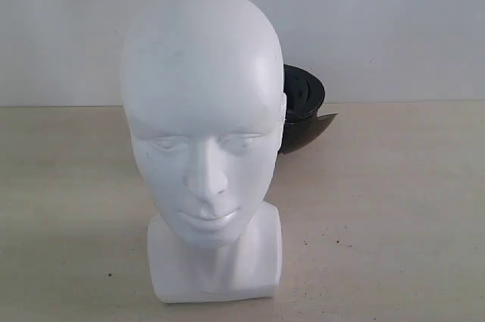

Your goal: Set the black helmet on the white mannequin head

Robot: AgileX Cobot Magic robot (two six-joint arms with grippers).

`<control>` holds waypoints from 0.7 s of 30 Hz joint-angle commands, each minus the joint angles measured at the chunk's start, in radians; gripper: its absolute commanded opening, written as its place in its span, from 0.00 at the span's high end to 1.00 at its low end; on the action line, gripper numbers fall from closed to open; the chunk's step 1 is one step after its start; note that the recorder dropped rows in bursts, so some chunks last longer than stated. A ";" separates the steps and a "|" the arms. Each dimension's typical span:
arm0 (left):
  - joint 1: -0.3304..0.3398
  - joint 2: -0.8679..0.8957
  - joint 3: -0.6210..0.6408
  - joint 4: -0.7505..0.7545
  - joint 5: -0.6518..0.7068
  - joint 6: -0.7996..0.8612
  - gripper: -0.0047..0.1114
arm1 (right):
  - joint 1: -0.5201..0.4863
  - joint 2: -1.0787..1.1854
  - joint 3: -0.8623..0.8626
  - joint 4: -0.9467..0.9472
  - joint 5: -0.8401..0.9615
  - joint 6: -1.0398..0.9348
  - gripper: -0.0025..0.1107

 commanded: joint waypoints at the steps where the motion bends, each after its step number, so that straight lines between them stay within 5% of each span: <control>1: -0.003 -0.004 0.003 -0.007 0.001 -0.010 0.92 | -0.001 -0.005 0.000 -0.009 -0.004 -0.008 0.98; 8: -0.003 -0.004 0.003 -0.007 0.001 -0.010 0.92 | -0.001 -0.005 0.000 -0.009 -0.037 -0.009 0.98; 16: -0.003 -0.004 0.003 -0.007 0.001 -0.010 0.92 | -0.001 -0.005 0.000 -0.023 -0.496 -0.040 0.98; 21: -0.003 -0.004 0.003 -0.007 0.001 -0.010 0.92 | -0.001 -0.005 -0.126 -0.022 -0.487 -0.151 0.98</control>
